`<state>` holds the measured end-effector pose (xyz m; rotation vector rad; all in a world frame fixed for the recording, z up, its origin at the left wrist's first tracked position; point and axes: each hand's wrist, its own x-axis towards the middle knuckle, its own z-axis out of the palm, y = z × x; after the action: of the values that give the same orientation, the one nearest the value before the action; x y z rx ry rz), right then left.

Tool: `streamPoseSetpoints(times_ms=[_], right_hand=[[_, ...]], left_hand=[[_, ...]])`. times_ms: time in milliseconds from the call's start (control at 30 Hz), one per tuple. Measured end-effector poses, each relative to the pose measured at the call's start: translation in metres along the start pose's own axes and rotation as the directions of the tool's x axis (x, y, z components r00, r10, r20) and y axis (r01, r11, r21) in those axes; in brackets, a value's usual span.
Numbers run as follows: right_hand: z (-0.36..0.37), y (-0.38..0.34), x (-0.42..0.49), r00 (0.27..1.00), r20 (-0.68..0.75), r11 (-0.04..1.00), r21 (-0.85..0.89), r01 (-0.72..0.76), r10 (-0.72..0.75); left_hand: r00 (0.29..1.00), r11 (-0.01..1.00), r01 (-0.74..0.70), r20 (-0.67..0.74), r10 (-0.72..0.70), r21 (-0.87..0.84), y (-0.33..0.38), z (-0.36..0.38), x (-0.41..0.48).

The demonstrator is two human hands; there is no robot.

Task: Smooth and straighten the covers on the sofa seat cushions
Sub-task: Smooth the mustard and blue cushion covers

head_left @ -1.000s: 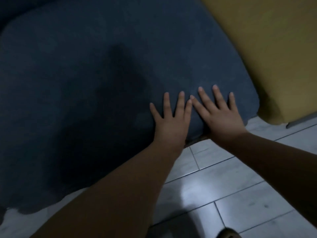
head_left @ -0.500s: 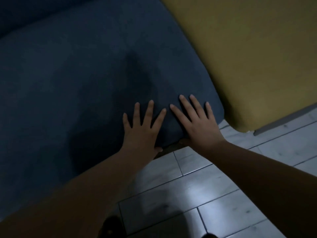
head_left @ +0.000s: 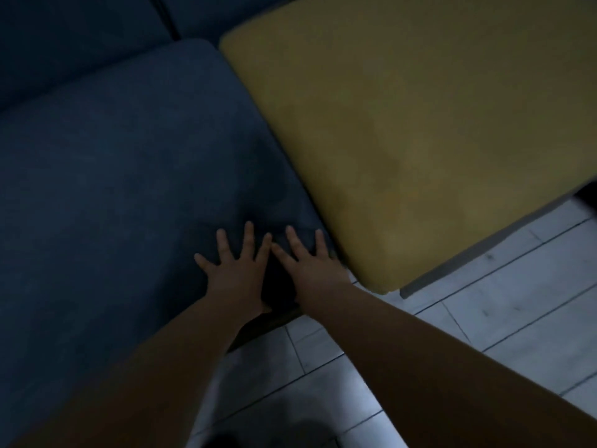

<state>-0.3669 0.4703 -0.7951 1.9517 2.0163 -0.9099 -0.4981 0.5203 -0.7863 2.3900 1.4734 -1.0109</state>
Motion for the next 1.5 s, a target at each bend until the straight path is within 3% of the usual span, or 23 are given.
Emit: streamPoseSetpoints(times_ms=[100,200,267,367,433,533,700,867,1067,1167,1300,1400,1500], right_hand=[[-0.008,0.033,-0.031,0.979,-0.133,0.985,-0.099,0.142,-0.155],[-0.016,0.086,-0.072,0.928,-0.316,0.971,-0.193,0.143,-0.200],[-0.020,0.122,-0.096,0.929,-0.351,0.974,-0.225,0.041,-0.120],[-0.027,0.169,-0.121,0.924,-0.374,0.965,-0.206,-0.162,0.076],[-0.031,0.193,-0.127,0.926,-0.319,0.931,-0.229,-0.283,0.203],[-0.028,0.217,-0.114,0.916,-0.295,0.910,-0.228,-0.345,0.273],[-0.035,0.231,-0.072,0.915,-0.312,0.917,-0.222,-0.333,0.257],[-0.046,0.235,-0.046,0.931,-0.236,0.918,-0.218,-0.331,0.279],[-0.036,0.259,-0.081,0.929,-0.358,0.948,-0.257,-0.188,0.087],[-0.058,0.290,-0.095,0.932,-0.357,0.923,-0.376,-0.088,-0.057],[-0.075,0.328,-0.098,0.941,-0.325,0.926,-0.318,-0.203,0.095],[-0.094,0.331,-0.077,0.977,-0.166,0.925,-0.333,-0.184,0.134],[-0.099,0.327,-0.059,0.981,-0.084,0.929,-0.317,-0.193,0.175]], left_hand=[[1.000,1.000,-0.017,0.013,0.017,-0.025,-0.005,-0.008,-0.015],[0.995,0.968,0.060,-0.066,-0.078,-0.242,0.015,-0.021,-0.026],[0.988,0.953,-0.013,-0.153,-0.035,-0.302,0.054,-0.036,-0.036],[0.913,0.941,-0.285,-0.350,0.209,-0.182,0.137,-0.050,-0.047],[0.867,0.927,-0.359,-0.407,0.289,-0.107,0.183,-0.062,-0.039],[0.892,0.941,-0.324,-0.362,0.269,-0.098,0.212,-0.075,0.000],[0.901,0.935,-0.339,-0.251,0.355,0.105,0.202,-0.090,0.054],[0.910,0.931,-0.351,-0.197,0.364,0.099,0.201,-0.104,0.073],[0.870,0.946,-0.319,-0.379,0.315,0.054,0.208,-0.080,0.035],[0.915,0.963,-0.268,-0.313,0.254,-0.001,0.223,-0.088,0.027],[0.932,0.954,-0.298,-0.217,0.289,-0.011,0.255,-0.109,0.036],[0.949,0.952,-0.306,-0.073,0.307,0.027,0.262,-0.121,0.050],[0.959,0.957,-0.281,-0.022,0.283,0.075,0.267,-0.123,0.064]])
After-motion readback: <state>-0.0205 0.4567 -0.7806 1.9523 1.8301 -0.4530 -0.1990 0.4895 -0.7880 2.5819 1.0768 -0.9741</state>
